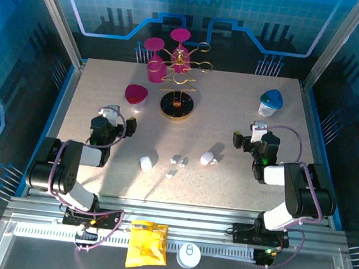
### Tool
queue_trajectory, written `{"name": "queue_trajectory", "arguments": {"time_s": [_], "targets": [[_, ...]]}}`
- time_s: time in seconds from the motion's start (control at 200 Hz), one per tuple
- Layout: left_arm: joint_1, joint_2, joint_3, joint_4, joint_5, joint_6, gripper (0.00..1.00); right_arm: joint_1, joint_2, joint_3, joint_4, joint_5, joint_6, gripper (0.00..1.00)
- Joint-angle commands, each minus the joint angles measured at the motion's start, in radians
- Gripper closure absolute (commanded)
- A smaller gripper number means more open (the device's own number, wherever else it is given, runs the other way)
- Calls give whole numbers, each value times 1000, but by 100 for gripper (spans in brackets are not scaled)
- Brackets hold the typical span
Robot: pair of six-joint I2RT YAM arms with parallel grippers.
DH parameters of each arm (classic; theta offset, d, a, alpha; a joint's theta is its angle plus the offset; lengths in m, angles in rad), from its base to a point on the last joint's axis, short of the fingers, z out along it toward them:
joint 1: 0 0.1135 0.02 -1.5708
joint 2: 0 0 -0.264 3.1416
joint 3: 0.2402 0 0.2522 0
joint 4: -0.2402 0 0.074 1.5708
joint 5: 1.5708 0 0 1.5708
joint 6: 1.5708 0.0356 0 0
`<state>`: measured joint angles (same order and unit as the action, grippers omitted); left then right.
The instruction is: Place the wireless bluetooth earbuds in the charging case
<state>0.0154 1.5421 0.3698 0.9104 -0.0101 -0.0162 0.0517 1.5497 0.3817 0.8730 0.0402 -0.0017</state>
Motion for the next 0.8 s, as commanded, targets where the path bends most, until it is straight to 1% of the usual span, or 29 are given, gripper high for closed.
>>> {"name": "queue_trajectory", "arguments": {"time_s": [0.0, 0.72, 0.795], "targets": [[-5, 6, 16, 4, 20, 25, 1, 2, -8, 19, 13, -11, -10, 0], [-4, 6, 17, 2, 19, 22, 1, 2, -7, 19, 14, -9, -11, 0], [-10, -4, 7, 15, -8, 26, 1, 5, -12, 16, 18, 5, -11, 0]]}}
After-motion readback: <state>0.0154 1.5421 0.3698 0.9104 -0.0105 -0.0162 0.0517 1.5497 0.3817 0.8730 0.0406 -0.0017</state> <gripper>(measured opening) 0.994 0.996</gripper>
